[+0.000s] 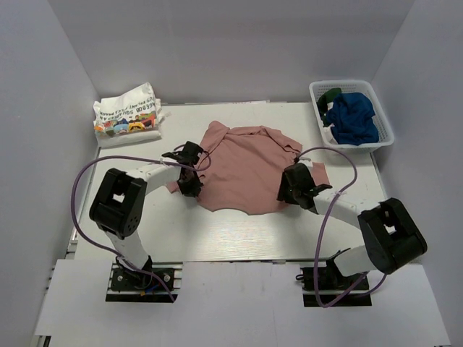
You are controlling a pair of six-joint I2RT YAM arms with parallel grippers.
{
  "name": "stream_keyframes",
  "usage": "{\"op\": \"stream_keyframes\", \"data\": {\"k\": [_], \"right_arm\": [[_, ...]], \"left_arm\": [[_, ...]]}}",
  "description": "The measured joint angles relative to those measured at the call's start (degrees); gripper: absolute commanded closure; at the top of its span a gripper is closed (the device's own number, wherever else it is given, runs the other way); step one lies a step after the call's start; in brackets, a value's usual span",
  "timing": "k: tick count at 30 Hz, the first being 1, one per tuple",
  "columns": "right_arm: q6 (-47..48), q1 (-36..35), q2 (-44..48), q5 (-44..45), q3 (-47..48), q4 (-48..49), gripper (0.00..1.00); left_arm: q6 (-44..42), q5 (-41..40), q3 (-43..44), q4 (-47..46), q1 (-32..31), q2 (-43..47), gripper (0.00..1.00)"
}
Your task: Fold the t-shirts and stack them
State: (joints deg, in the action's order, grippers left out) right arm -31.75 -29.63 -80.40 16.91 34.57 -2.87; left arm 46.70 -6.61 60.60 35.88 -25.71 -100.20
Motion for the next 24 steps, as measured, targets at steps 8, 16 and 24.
{"op": "stream_keyframes", "data": {"k": [8,16,24], "right_arm": [[-0.17,-0.07,3.34,2.43,0.26,-0.28,1.00],[5.57,-0.09,19.43,3.89,4.44,0.07,1.00],[11.93,-0.13,28.02,0.09,14.40,-2.82,1.00]], "left_arm": [[-0.57,-3.58,2.89,-1.25,-0.35,-1.90,1.00],[-4.92,-5.62,3.17,-6.47,-0.33,14.56,1.00],[-9.73,-5.01,9.60,-10.05,-0.33,34.14,1.00]]}}
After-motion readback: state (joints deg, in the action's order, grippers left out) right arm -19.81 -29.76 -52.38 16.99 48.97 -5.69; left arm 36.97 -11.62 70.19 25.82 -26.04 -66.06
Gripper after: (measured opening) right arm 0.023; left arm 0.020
